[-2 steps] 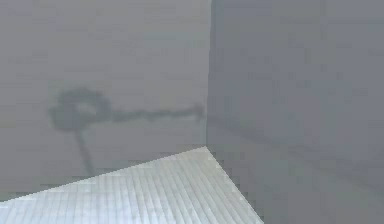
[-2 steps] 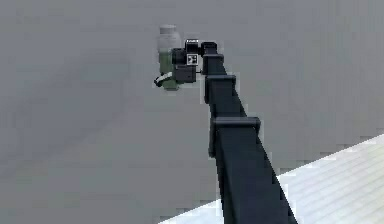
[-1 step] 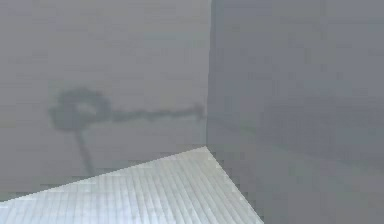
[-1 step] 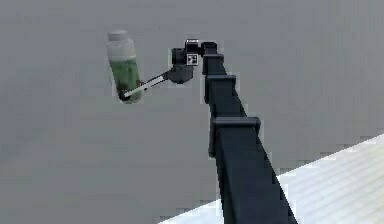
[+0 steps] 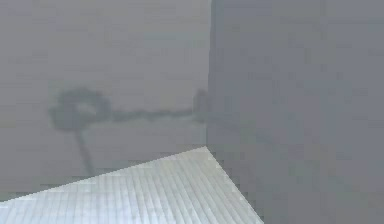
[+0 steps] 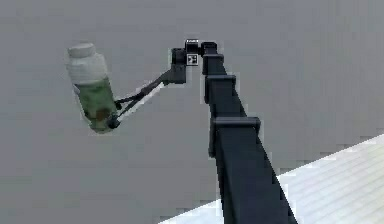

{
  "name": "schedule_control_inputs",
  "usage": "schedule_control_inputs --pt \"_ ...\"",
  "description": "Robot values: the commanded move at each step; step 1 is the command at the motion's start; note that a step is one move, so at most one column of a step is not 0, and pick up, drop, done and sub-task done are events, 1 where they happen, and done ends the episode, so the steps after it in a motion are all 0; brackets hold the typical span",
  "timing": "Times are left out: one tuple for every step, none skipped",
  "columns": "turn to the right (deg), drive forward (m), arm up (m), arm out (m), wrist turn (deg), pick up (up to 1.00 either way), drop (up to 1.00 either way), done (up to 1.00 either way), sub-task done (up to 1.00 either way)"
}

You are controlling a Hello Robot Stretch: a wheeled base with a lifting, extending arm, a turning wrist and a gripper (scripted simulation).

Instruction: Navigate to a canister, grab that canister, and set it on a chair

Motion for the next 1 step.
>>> schedule_control_inputs --pt "0.0 0.00 0.00 0.00 -24.0 0.00 0.00 0.00 0.00"
